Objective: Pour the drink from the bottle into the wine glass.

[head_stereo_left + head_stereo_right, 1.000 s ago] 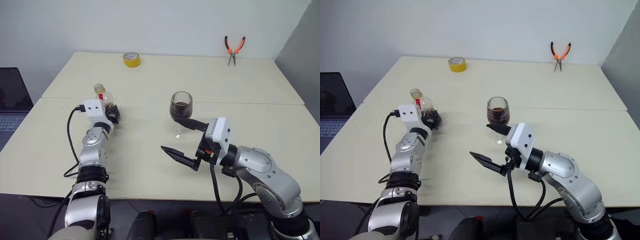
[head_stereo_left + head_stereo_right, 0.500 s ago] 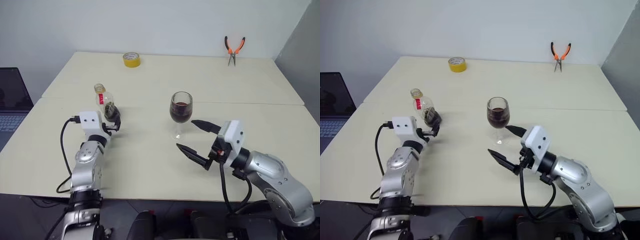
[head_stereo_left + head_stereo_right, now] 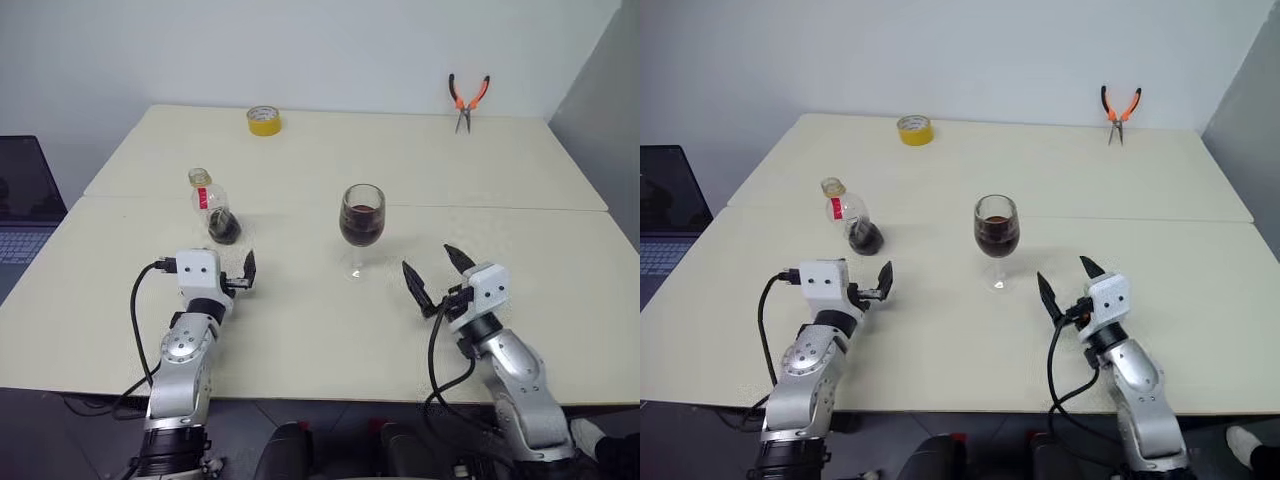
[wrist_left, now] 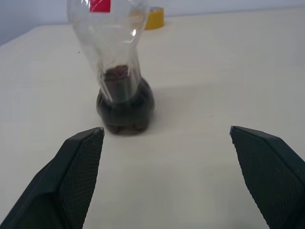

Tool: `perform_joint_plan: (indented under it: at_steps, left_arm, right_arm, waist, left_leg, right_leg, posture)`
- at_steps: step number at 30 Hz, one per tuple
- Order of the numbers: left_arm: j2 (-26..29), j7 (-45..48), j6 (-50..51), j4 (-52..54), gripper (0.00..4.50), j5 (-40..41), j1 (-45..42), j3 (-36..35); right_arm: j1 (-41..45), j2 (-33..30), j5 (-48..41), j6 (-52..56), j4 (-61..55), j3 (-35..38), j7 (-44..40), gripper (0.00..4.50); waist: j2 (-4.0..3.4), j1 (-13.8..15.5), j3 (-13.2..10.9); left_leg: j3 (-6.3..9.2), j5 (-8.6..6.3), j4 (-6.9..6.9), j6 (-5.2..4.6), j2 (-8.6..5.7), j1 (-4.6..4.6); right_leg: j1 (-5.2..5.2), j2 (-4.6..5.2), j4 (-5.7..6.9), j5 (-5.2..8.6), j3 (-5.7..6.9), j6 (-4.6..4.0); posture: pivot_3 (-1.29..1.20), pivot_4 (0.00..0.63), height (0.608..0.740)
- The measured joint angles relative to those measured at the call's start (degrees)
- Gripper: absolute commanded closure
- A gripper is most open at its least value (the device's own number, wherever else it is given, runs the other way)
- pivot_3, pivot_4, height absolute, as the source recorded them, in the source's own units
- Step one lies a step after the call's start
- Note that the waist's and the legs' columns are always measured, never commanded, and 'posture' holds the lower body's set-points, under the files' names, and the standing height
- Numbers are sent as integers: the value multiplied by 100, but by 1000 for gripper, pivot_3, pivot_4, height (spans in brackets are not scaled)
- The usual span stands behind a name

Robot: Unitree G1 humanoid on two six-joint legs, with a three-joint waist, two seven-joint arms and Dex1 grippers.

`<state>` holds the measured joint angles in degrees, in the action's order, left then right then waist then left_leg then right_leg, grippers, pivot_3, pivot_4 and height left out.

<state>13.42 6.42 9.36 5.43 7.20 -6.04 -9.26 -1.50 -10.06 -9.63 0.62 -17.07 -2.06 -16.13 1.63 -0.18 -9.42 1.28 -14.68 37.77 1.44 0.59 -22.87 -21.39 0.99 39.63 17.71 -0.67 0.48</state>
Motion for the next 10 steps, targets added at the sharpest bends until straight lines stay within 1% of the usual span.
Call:
perform_joint_plan:
  at_steps: [4, 10]
  left_arm:
    - [-161, -27, -109, 49, 26, 4, 100, 7]
    - [-237, -56, -226, 77, 26, -83, 136, 116]
  right_arm:
    - [170, 232, 57, -276, 540, 115, 227, 0]
    - [400, 258, 58, -406, 999, 369, 362, 0]
  waist:
    - [0, 0, 0]
    - [-1, 1, -1]
  left_leg:
    - [-2, 0, 0, 0, -1, 0]
    - [-1, -1, 0, -1, -1, -1]
  right_leg:
    - [1, 1, -1, 0, -2, 0]
    - [0, 0, -1, 0, -2, 0]
  posture:
    - [0, 150, 740]
    - [0, 150, 740]
